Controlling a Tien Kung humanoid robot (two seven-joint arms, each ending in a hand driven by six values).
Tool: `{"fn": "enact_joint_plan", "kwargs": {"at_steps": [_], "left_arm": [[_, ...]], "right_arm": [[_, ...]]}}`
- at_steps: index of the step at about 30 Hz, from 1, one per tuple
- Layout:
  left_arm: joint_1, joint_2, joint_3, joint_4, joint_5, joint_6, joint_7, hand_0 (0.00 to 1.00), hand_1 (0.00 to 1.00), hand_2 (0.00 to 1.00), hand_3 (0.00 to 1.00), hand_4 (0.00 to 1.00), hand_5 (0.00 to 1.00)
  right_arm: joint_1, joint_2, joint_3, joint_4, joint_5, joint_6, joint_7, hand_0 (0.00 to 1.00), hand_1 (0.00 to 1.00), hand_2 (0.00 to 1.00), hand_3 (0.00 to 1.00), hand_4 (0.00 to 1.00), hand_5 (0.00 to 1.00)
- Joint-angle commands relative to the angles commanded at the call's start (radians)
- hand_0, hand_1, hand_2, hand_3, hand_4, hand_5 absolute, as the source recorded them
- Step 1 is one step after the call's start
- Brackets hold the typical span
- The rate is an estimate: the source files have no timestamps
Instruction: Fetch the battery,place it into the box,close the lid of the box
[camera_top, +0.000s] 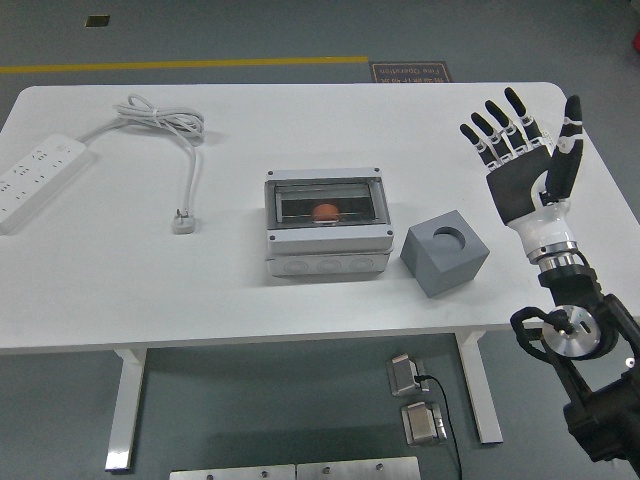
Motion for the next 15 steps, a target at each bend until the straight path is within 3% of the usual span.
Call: {"fn": "enact_joint_plan", "kwargs": {"at_steps": [7,15], "left_arm": [[0.005,0.008,0.006,0.0,-0.021,-0.005,-0.005,0.73,0.739,0.718,0.781,0.823,0.493],[-0.005,0.01,0.005,0.0,-0.032,-0.011,-0.011,0.73,0.735,0.718,0.781,0.821,0.494]], "right_arm": [[-0.017,0.006,0.073,0.013,0.036,-0.061,0.059,0.767,0.671,0.708,0.752,0.939,0.88],[-0.032,0.014,0.114,0.03,0.043,-0.08,0.075,0.729,0.651,0.686,0.723,0.954,0.903]]}}
